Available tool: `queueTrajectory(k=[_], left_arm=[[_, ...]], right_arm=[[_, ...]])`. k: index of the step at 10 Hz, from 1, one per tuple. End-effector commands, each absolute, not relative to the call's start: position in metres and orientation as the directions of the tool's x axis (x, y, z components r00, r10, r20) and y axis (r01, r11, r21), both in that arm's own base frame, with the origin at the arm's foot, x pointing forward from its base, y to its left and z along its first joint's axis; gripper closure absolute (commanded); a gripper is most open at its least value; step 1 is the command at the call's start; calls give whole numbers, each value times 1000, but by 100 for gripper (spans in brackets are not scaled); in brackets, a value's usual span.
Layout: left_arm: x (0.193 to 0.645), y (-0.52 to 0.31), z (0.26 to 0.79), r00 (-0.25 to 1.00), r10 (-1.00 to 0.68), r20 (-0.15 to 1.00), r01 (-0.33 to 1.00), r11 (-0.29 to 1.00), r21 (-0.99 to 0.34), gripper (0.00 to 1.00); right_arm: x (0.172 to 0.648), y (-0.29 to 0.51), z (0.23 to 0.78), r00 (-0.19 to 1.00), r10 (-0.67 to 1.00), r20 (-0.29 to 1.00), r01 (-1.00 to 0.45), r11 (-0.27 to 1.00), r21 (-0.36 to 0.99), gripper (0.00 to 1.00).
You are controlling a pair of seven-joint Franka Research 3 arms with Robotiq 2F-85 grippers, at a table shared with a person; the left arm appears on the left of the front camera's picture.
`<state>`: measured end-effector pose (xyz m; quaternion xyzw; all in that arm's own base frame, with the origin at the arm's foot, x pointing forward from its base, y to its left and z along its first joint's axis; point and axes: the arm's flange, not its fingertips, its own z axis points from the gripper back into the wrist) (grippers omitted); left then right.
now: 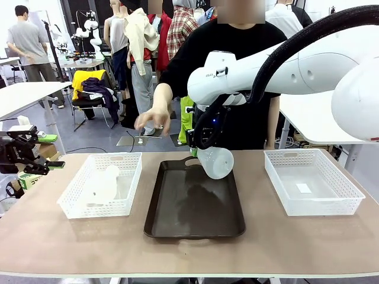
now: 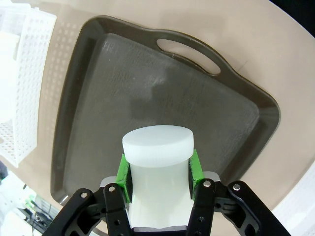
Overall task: Prepare the laboratory tools.
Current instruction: Place the picked Big flask upright in the Handle tray as instructed by the person.
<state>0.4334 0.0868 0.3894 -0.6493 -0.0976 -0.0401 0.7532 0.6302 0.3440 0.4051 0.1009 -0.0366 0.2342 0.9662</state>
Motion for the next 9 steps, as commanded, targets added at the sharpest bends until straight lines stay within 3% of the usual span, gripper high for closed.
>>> queueTrajectory(k=[1,9], left_arm=[[433,88,392,979,73,193,180,152,-972,0],[433,88,392,979,73,193,180,152,-972,0]], right_arm=[[630,342,405,888,444,119,-459,871,178,100],[630,342,405,888,444,119,-459,871,178,100]])
